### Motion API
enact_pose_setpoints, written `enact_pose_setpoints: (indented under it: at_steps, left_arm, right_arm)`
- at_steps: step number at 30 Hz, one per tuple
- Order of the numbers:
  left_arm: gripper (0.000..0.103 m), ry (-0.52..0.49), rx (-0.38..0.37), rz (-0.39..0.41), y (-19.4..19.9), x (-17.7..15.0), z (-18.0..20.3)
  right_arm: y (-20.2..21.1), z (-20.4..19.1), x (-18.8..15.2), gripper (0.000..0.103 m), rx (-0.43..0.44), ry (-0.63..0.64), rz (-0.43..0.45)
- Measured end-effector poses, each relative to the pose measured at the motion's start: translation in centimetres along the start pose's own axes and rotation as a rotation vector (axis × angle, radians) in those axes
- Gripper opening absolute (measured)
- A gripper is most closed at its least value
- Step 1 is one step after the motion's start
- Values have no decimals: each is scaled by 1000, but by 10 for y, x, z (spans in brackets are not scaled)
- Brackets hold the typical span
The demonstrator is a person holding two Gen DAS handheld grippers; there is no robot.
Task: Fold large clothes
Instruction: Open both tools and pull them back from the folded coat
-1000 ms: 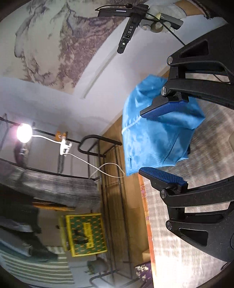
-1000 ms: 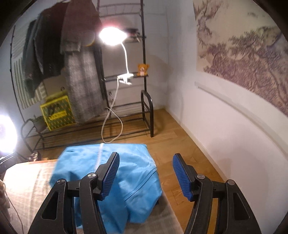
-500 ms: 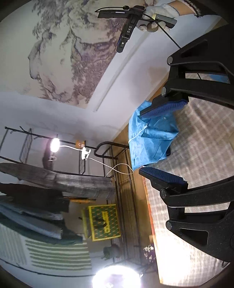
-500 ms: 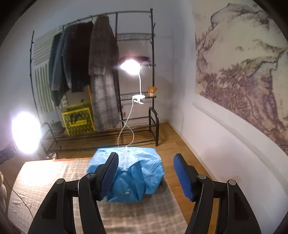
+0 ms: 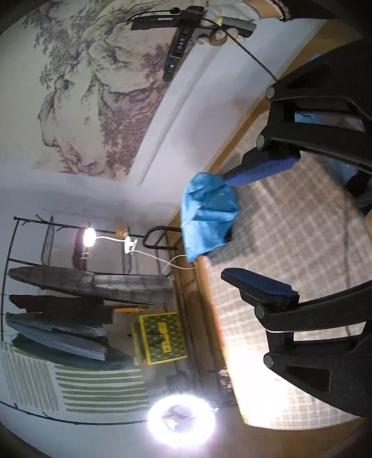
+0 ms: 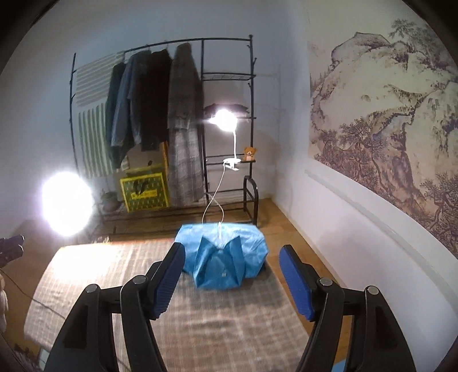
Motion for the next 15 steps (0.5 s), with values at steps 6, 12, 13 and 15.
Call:
enact_pose_setpoints:
  at_steps: [6,12,13,15]
  left_arm:
    - [62,-18,14,1,38,-33,-10]
    - [62,9,21,47,82,-32,-23]
    - [62,11,22,53,87,-30,-23]
    - [63,14,27,68,97,-26,-25]
  right_arm:
    - [26,-11,-36,72,36,-28,-8]
    - [35,-8,-51,72,32,-42,-1]
    - [35,-7,-52,72,30,-46,-1]
    - [35,-5,-54,72,37,-54,-7]
Point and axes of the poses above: each gripper's, at about its wrist camera, not at the fingertips, and y roughly against the way its jaws point, z to its right, x to its top, the point moved 1 cm from there along -y, roughly the way its jaws point, and after that the axes turned 6 degrees about x, right-handed, at the moved point
